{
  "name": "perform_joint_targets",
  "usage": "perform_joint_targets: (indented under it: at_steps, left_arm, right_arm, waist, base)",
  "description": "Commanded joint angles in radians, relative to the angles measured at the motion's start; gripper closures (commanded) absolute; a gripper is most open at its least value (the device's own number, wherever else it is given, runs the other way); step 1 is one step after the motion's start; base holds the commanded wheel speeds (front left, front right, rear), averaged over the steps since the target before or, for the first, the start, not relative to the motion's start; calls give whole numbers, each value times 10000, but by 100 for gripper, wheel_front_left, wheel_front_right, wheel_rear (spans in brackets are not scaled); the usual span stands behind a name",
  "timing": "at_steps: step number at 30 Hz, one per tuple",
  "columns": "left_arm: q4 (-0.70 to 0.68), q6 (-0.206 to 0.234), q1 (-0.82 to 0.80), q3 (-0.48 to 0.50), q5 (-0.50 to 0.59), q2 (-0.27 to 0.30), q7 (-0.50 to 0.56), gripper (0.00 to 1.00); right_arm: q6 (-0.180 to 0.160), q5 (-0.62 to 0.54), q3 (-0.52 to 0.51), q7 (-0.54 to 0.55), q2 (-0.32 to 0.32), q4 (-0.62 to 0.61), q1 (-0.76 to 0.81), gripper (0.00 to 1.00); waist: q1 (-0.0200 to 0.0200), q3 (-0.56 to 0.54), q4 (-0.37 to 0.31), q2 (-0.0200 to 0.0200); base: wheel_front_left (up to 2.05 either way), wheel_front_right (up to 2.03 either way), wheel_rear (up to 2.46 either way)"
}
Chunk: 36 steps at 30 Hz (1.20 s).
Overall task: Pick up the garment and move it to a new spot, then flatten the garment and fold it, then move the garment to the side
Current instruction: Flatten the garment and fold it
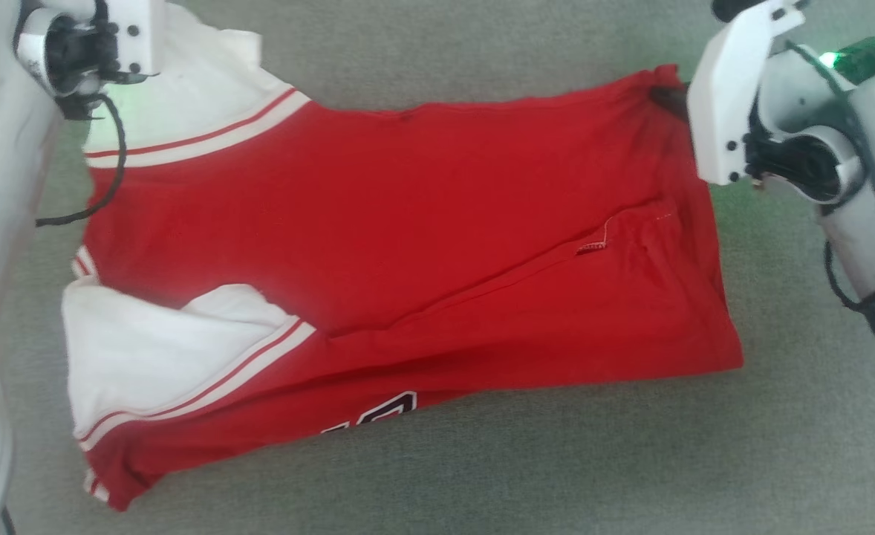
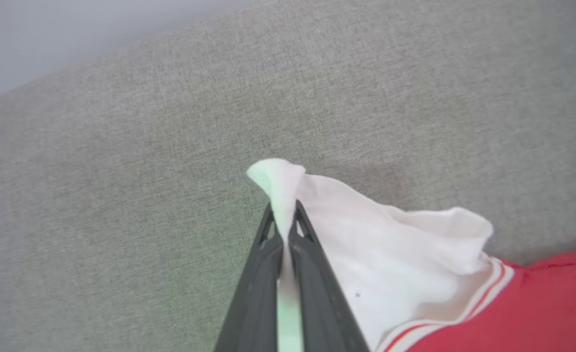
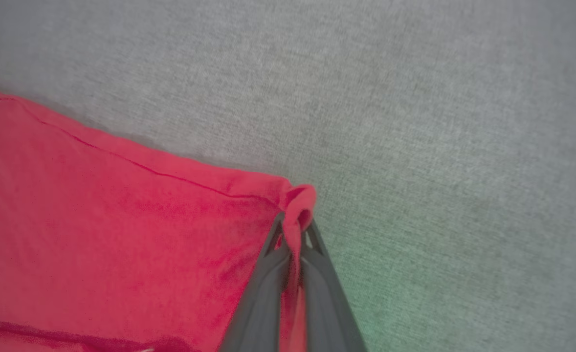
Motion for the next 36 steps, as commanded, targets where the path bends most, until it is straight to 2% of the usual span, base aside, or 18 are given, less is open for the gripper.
perform_joint_targets:
  at_steps: [1, 4, 10, 14, 19, 24, 33, 36]
  left_arm:
    - [-54, -74, -117, -45, 91, -46, 61, 100]
    - [-289, -245, -103, -169, 135, -107, 84, 100]
    - [-998, -253, 191, -319, 124, -13, 341, 100]
    - [-1861, -126, 555, -354, 21, 256, 635, 100]
    - [-3214, 244, 1163, -342, -101, 734, 968, 100]
    - [-5568, 1087, 2244, -273, -320, 1578, 1547, 100]
    - [-10933, 3516, 4680, -329, -366, 3587, 2755, 100]
    - [-12089, 4095, 5420, -396, -431, 3964, 2897, 100]
  right_arm:
    - [0, 51, -70, -98, -107, -108, 169, 100]
    - [0, 109, -180, -244, -431, -413, 341, 100]
    - [0, 59, -544, -187, -933, -1081, 900, 100]
    - [0, 4, -874, 3, -1191, -1596, 1413, 100]
    - [0, -118, -1366, 284, -1418, -2223, 2004, 100]
    - [0, -236, -2144, 657, -1568, -3007, 2947, 100]
    - [0, -695, -3882, 1640, -1258, -4319, 4839, 100]
    - [0, -851, -4330, 1977, -1010, -4620, 5388, 100]
  waist:
    - [0, -246, 240, 0]
    - [0, -512, 505, 0]
    - [0, -1042, 934, 0]
    - [0, -1367, 1163, 0]
    - [0, -1617, 1338, 0]
    - [0, -1820, 1486, 0]
    - [0, -1863, 1562, 0]
    - [0, -1792, 1586, 0]
  base:
    - [0, 0, 0]
    - [0, 0, 0]
    - [0, 0, 0]
    - [0, 0, 0]
    - [0, 0, 0]
    - [0, 0, 0]
    - [0, 0, 0]
    - [0, 0, 0]
